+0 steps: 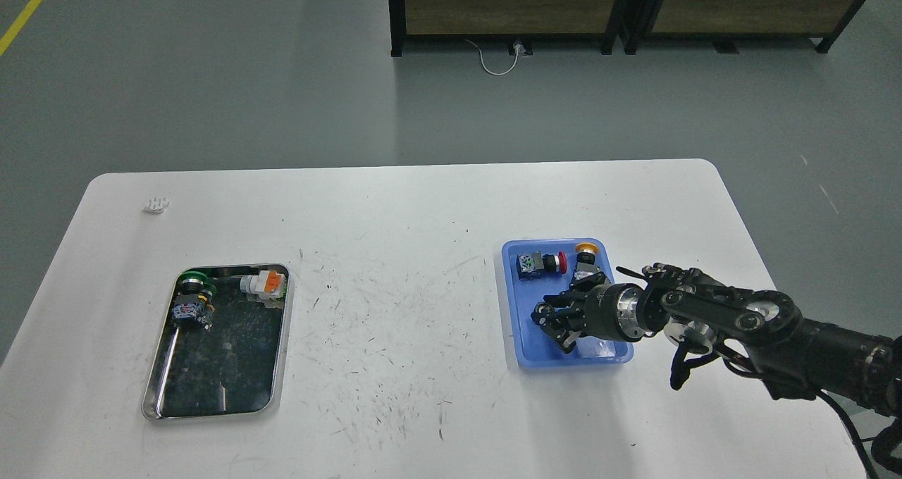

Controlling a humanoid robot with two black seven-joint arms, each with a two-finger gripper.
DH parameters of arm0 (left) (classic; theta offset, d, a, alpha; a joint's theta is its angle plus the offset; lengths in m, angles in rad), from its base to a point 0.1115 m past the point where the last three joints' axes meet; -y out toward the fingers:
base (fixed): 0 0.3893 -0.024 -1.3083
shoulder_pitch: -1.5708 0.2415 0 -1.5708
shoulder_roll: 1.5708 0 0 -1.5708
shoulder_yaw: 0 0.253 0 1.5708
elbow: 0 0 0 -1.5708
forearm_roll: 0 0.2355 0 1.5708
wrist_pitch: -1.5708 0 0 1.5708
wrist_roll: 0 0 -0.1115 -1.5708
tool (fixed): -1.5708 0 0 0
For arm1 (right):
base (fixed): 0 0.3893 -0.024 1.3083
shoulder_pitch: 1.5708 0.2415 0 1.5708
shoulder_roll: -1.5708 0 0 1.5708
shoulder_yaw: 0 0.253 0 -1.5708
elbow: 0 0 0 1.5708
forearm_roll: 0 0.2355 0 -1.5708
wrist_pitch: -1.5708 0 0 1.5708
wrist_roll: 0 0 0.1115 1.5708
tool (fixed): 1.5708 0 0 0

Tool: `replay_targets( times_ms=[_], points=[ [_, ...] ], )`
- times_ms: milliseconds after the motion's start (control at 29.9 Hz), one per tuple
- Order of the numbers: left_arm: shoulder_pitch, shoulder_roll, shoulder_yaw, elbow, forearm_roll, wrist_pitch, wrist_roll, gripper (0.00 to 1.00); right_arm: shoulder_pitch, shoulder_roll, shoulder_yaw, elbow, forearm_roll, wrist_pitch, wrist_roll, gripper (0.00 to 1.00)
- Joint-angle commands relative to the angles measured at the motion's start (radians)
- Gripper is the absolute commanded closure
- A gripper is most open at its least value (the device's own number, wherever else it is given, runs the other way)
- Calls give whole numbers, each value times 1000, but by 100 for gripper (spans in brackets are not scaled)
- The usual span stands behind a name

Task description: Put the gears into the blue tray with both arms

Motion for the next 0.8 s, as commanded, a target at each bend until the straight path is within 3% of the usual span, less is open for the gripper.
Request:
replay_targets(
  times_ms=[0, 201, 468, 769],
  points=[
    [2, -1, 0, 0, 0, 0, 0, 2, 1, -8, 0, 14, 0, 1, 1, 73],
    [0, 1, 0, 0, 2, 0, 0, 2, 1, -5, 5, 14, 0, -2, 2, 22],
    [2, 0, 0, 0, 2, 3, 5, 2, 30, 10, 87, 16, 16, -4, 2, 9],
    [-46, -1, 0, -3, 0, 14, 18, 2, 134, 46, 322, -36, 53, -24, 1, 6]
  ],
)
